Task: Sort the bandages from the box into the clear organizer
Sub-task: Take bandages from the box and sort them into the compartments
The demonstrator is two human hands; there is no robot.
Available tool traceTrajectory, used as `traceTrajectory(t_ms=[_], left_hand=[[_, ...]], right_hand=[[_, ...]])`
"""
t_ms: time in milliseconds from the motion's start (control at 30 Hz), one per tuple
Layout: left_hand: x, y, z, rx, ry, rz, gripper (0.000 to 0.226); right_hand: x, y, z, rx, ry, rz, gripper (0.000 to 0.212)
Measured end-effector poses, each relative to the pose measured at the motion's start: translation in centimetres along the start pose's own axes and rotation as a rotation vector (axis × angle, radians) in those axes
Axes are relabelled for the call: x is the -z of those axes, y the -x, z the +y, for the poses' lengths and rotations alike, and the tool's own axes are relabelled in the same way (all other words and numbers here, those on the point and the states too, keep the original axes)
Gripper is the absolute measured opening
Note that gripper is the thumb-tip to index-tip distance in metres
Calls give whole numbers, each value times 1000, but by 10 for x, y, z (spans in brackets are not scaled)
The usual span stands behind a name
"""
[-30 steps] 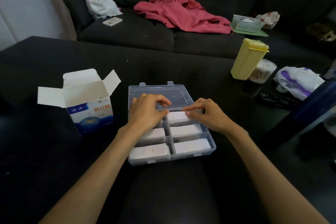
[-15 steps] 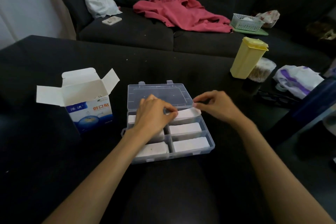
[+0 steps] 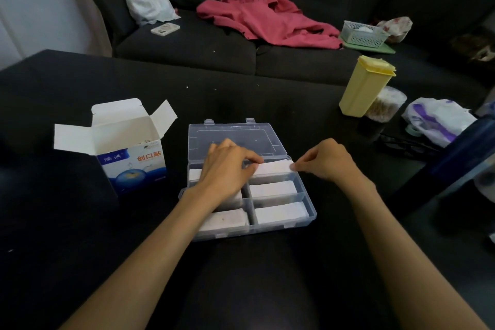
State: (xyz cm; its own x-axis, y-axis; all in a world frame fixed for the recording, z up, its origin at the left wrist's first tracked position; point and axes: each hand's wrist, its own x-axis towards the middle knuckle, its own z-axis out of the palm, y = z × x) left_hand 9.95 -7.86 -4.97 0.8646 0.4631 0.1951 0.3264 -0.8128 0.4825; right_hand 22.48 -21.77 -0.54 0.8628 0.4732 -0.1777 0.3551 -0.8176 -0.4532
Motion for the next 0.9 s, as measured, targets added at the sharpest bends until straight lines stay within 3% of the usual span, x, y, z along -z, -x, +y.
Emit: traceTrajectory(t_ms=[467, 633, 733, 900], left_hand=[[-1, 2, 1, -1, 0, -12, 28], [0, 1, -1, 9, 5, -3, 24], [2, -2, -5, 24, 5, -20, 22], [6, -4, -9, 21, 10, -86, 23]], right_hand=[[-5, -2, -1, 9, 13, -20, 16], [4, -3, 3, 143, -48, -4, 5], [3, -3, 0, 268, -5, -27, 12], [-4, -6, -4, 262, 83, -3, 16]])
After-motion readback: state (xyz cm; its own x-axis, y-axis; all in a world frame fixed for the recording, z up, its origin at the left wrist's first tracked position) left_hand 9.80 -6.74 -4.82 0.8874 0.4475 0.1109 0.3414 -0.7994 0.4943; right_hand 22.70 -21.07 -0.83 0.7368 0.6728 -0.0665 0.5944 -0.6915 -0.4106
